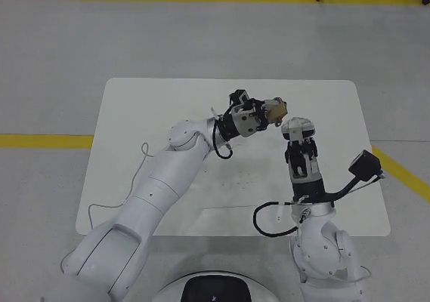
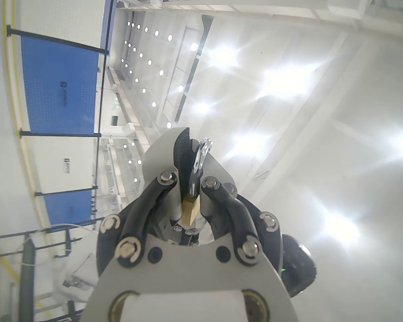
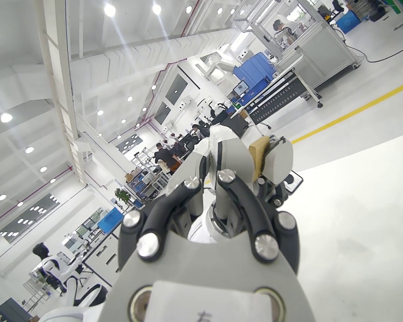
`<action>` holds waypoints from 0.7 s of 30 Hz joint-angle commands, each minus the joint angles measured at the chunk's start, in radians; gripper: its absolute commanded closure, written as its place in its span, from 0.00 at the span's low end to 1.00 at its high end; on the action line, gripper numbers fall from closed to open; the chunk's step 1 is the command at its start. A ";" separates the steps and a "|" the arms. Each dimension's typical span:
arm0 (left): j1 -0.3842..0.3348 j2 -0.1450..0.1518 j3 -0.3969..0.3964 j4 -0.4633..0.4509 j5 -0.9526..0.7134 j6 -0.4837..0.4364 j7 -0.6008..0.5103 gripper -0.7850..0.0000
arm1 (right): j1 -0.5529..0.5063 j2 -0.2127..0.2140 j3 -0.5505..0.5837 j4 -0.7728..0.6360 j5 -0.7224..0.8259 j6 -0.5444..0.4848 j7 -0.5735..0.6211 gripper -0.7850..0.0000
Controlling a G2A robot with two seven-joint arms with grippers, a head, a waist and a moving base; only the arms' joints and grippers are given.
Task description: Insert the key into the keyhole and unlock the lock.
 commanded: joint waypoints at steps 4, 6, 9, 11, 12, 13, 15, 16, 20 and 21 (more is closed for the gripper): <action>-0.008 0.009 0.011 -0.015 0.159 -0.201 0.028 1.00 | -0.005 0.000 0.013 0.003 0.009 0.015 -0.001 0.00; -0.008 0.009 0.011 -0.015 0.159 -0.201 0.028 1.00 | -0.005 0.000 0.013 0.003 0.009 0.015 -0.001 0.00; -0.008 0.009 0.011 -0.015 0.159 -0.201 0.028 1.00 | -0.005 0.000 0.013 0.003 0.009 0.015 -0.001 0.00; -0.002 0.010 0.008 -0.024 0.161 -0.205 0.044 1.00 | -0.005 0.000 0.013 0.003 0.009 0.015 -0.001 0.00; 0.007 0.013 0.003 -0.045 0.173 -0.218 0.067 1.00 | -0.006 0.000 0.011 0.002 0.016 0.014 0.003 0.00; 0.015 0.016 -0.003 -0.065 0.188 -0.233 0.086 1.00 | -0.011 0.000 0.004 0.001 0.047 0.009 0.016 0.07; 0.033 0.023 -0.019 -0.103 0.223 -0.280 0.124 1.00 | -0.021 0.000 0.005 -0.005 0.136 0.008 0.052 0.53; 0.045 0.026 -0.026 -0.123 0.226 -0.293 0.134 1.00 | -0.024 0.000 0.010 -0.008 0.182 0.013 0.077 0.65; 0.083 0.033 -0.046 -0.184 0.217 -0.315 0.150 1.00 | -0.012 0.001 0.032 -0.001 0.389 0.026 0.192 0.88; 0.090 0.033 -0.047 -0.191 0.205 -0.301 0.148 1.00 | -0.005 0.001 0.038 0.007 0.426 0.025 0.208 0.88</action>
